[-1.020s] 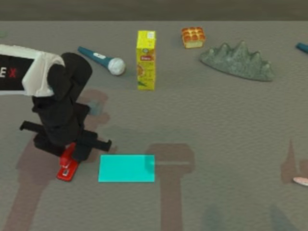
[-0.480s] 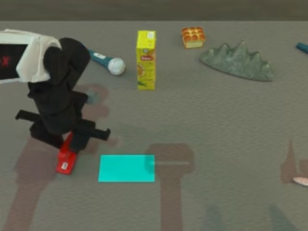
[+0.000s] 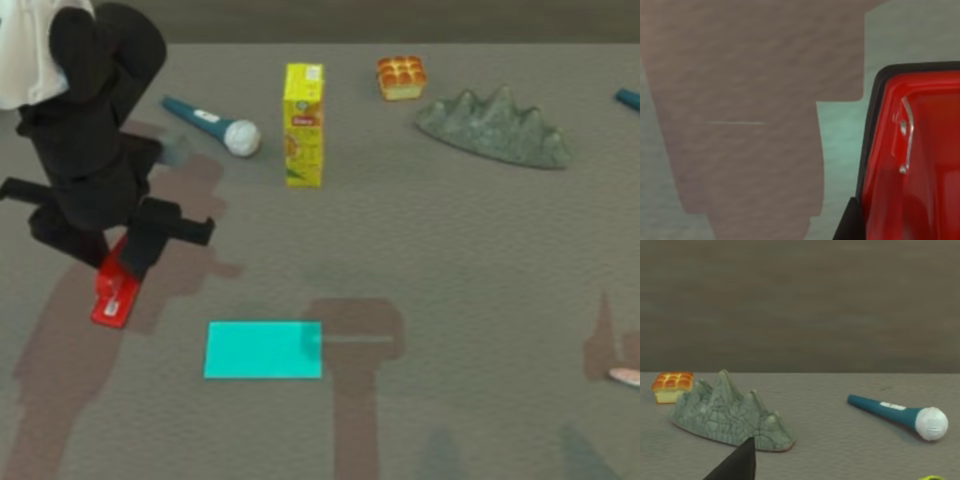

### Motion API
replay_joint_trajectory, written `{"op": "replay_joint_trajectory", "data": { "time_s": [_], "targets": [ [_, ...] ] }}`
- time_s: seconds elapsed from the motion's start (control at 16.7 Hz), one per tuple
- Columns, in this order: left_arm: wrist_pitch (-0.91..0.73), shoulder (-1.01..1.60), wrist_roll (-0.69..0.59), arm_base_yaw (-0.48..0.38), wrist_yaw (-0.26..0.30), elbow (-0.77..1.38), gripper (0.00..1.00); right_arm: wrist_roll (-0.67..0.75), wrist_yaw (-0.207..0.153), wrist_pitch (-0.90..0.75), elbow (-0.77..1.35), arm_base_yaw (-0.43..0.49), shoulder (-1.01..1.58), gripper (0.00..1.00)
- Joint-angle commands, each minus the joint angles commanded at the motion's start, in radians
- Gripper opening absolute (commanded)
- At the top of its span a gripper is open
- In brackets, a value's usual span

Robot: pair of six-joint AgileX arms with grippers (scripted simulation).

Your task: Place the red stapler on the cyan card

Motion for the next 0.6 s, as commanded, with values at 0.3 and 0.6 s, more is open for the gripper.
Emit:
{"op": "replay_joint_trajectory", "data": {
  "time_s": [0.3,0.6],
  "targets": [
    [0.003,0.005,-0.009,-0.007,0.001,-0.002,0.00,0.000,0.000,0.000,0.000,0.000,0.000,1.00],
    [0.005,0.021,-0.218,-0.032,0.018,0.015,0.00,0.000,0.000,0.000,0.000,0.000,0.000,1.00]
  ]
}}
